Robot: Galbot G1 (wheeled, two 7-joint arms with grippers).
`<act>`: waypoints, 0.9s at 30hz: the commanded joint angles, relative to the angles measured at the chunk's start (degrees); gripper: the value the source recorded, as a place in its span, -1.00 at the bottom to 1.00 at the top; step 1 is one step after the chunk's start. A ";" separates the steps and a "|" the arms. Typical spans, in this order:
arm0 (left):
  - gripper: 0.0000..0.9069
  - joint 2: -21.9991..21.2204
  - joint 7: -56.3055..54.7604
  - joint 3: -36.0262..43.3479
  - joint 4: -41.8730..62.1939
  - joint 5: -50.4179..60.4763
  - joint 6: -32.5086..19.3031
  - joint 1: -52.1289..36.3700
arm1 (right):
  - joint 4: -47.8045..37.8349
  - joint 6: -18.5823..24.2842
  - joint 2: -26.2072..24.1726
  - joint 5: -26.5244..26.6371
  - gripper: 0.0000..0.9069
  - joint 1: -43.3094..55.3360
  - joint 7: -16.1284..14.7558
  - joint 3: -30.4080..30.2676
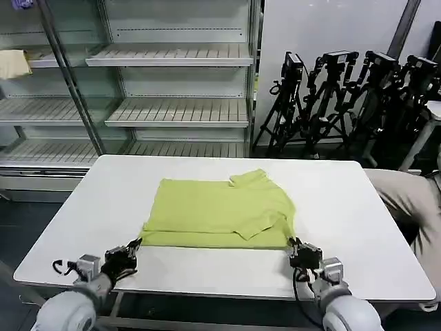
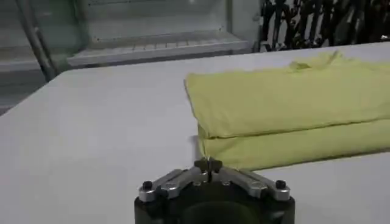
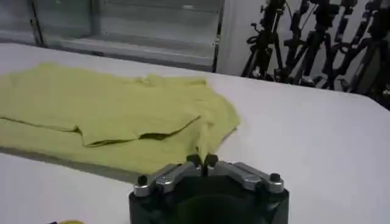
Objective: Fold and organize the clothes.
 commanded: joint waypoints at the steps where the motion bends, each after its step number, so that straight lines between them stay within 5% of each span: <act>1: -0.98 0.00 1.19 -8.47 -7.68 0.59 -0.85 12.78 | 6.65 2.12 0.01 -3.30 -1.00 -10.56 -0.21 2.43; 9: -0.98 -0.83 1.54 -7.96 -10.00 1.47 -0.67 13.09 | 6.52 2.37 0.20 -3.98 -1.00 -11.39 0.20 2.81; 10: -0.44 -0.85 1.41 -7.93 -10.08 1.88 -0.64 12.76 | 6.25 2.48 0.06 -4.00 -1.00 -11.29 0.16 3.19; 11: 1.00 -0.86 1.16 -7.86 -9.99 2.74 -0.84 12.23 | 5.99 2.62 -0.16 -4.06 -0.87 -11.18 0.01 3.68; 12: 1.00 -0.81 1.19 -7.88 -9.86 2.72 -1.37 11.48 | 5.65 2.74 -0.41 -4.34 0.58 -11.02 0.09 4.51; 13: 1.00 -0.77 1.14 -7.83 -9.81 2.64 -1.46 11.13 | 5.44 2.94 -0.55 -4.28 1.00 -10.82 0.08 4.68; 24: 1.00 -1.94 0.68 -0.93 -9.96 2.42 -3.05 0.61 | 10.14 1.70 -4.31 5.10 1.00 -6.35 -5.76 14.81; 27: 1.00 -2.69 2.25 3.34 -8.65 5.27 -5.94 -4.70 | 9.28 1.61 -3.75 6.06 1.00 -1.30 -3.79 14.10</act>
